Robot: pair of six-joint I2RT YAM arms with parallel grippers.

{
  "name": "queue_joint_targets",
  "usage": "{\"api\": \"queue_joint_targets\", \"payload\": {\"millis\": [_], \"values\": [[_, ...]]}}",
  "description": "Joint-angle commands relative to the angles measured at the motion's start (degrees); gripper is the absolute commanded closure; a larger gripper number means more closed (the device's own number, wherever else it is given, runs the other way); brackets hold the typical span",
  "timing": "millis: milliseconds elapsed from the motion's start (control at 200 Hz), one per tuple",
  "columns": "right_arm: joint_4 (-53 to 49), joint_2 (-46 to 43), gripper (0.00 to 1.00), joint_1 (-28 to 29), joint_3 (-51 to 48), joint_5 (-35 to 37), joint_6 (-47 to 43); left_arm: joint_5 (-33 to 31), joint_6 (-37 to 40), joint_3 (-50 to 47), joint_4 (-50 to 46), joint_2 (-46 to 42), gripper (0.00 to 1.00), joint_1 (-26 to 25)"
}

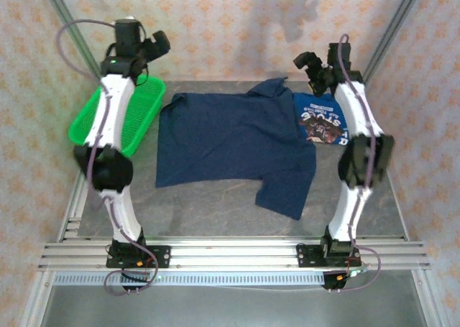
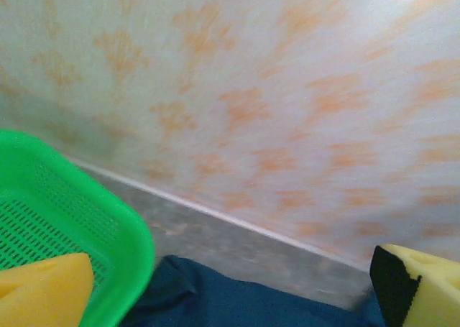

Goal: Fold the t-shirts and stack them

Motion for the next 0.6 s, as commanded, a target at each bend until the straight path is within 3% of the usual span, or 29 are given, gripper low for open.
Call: {"api": "queue_joint_targets", "payload": {"millis": [0,160,290,450,595], "values": [[-3.53,-20.26,0.01,1.75,-20.43,2.78,1.8,7.6,-4.01,-13.38,-8.2,-11.6,0.0,0.06],[-7.77,-38.86,0.02,3.03,-42.81,-0.72,5.94,10.04,-6.25,-38.35,-11.89,-25.73,0.0,0.09],[-16.17,-48.95,0.07,4.07,-53.24,-0.56,5.36,12.01,-8.16,-54.91,-13.88,-32.89,0.08,-0.09],[-20.71,-57.32,0.18,4.34,-65.18,-3.36,7.38,8.88,-9.03,-67.6,-13.7,-34.23,0.14,-0.69],[-22.69,-58.25,0.31,5.2,-71.63,-3.9,6.05,7.67,-10.44,-72.9,-6.86,-31.57,0.16,-0.62]]}}
